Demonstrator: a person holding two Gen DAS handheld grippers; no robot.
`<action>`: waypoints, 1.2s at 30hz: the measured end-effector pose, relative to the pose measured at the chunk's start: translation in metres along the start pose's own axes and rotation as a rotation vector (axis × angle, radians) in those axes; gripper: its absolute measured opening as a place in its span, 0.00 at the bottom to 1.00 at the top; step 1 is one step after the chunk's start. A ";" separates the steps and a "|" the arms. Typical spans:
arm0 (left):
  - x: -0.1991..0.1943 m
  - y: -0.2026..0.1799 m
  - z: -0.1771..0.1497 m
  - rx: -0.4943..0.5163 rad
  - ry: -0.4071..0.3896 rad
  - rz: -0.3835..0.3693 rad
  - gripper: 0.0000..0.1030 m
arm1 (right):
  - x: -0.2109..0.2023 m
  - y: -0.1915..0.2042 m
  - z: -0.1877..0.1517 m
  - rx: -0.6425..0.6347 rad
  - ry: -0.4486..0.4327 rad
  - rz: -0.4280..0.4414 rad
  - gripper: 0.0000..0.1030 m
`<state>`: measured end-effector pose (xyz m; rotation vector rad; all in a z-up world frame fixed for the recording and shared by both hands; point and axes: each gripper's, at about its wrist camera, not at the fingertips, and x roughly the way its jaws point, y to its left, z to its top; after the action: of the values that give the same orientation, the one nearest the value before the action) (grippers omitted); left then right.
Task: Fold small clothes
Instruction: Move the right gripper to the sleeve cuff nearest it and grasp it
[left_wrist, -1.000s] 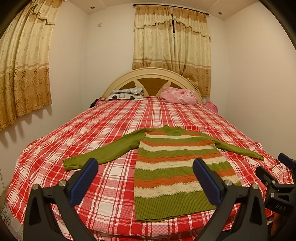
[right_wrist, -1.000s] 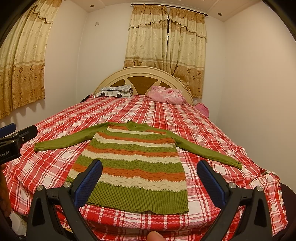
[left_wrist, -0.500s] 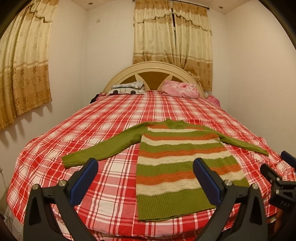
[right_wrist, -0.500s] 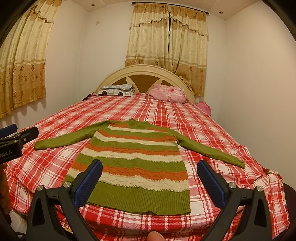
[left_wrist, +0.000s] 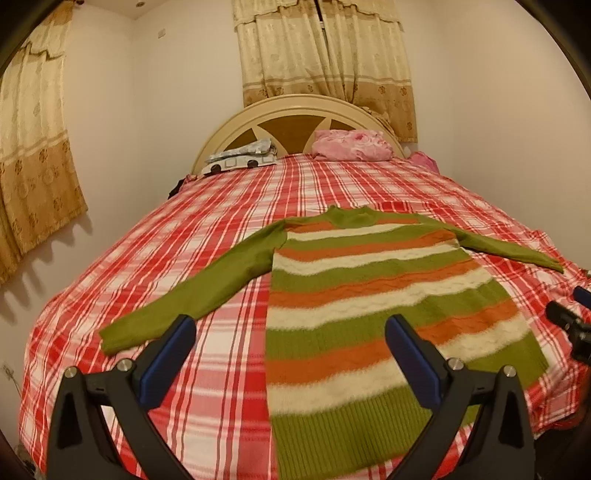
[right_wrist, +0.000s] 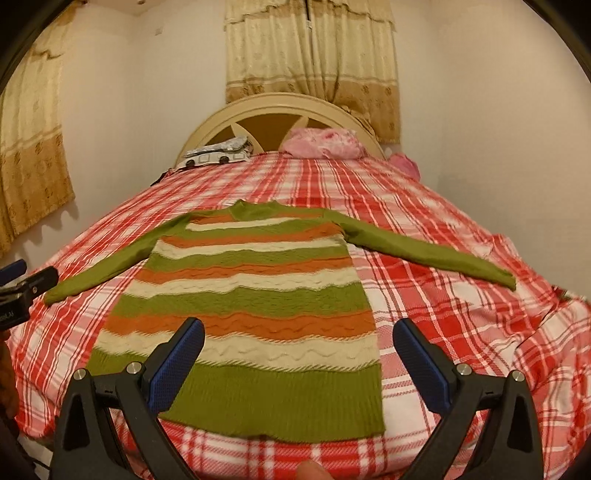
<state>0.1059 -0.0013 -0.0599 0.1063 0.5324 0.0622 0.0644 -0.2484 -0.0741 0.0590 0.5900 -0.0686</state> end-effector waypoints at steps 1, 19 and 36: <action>0.005 -0.002 0.003 0.007 -0.002 0.006 1.00 | 0.008 -0.009 0.002 0.015 0.012 -0.010 0.99; 0.124 -0.046 0.040 0.063 0.099 -0.026 1.00 | 0.104 -0.189 0.033 0.282 0.166 -0.235 0.99; 0.172 -0.055 0.045 0.056 0.143 0.000 1.00 | 0.149 -0.342 0.052 0.506 0.222 -0.387 0.76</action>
<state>0.2787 -0.0449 -0.1146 0.1576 0.6773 0.0554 0.1883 -0.5998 -0.1264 0.4479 0.7891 -0.5934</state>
